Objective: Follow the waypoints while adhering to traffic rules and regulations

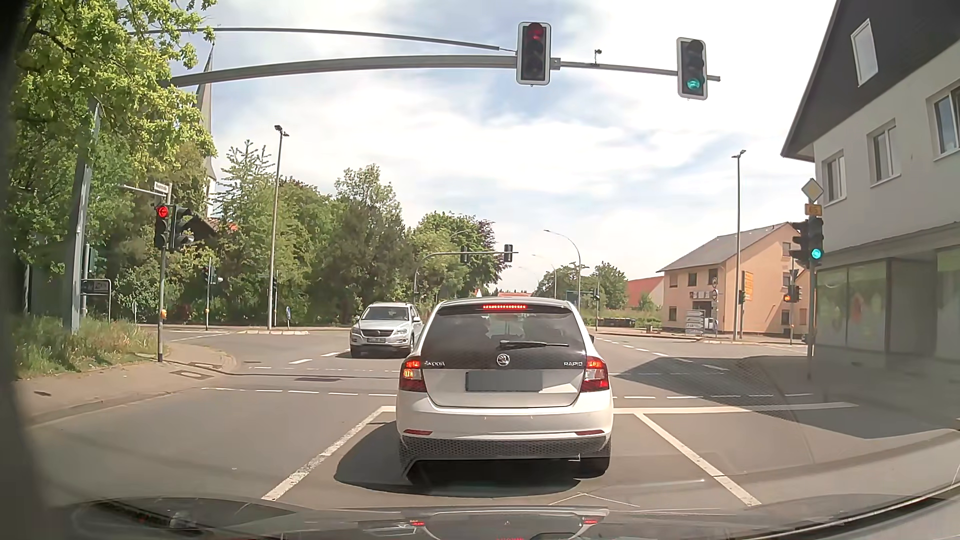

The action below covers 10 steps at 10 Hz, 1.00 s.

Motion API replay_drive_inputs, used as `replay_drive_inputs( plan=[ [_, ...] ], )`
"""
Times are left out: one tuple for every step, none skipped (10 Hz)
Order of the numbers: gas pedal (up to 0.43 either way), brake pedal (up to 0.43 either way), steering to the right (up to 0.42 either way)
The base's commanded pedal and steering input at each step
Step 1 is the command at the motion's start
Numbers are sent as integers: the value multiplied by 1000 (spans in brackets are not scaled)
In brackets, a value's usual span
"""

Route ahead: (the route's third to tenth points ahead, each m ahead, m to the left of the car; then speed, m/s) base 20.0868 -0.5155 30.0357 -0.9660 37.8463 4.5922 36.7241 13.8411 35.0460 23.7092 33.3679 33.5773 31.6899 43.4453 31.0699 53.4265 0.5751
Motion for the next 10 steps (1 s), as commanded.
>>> replay_drive_inputs(
  plan=[
    [0,0,2],
    [0,0,3],
    [0,0,3],
    [0,0,2],
    [0,0,3],
    [0,0,3],
    [0,0,3],
    [0,0,2],
    [0,0,2],
    [0,0,3]
  ],
)
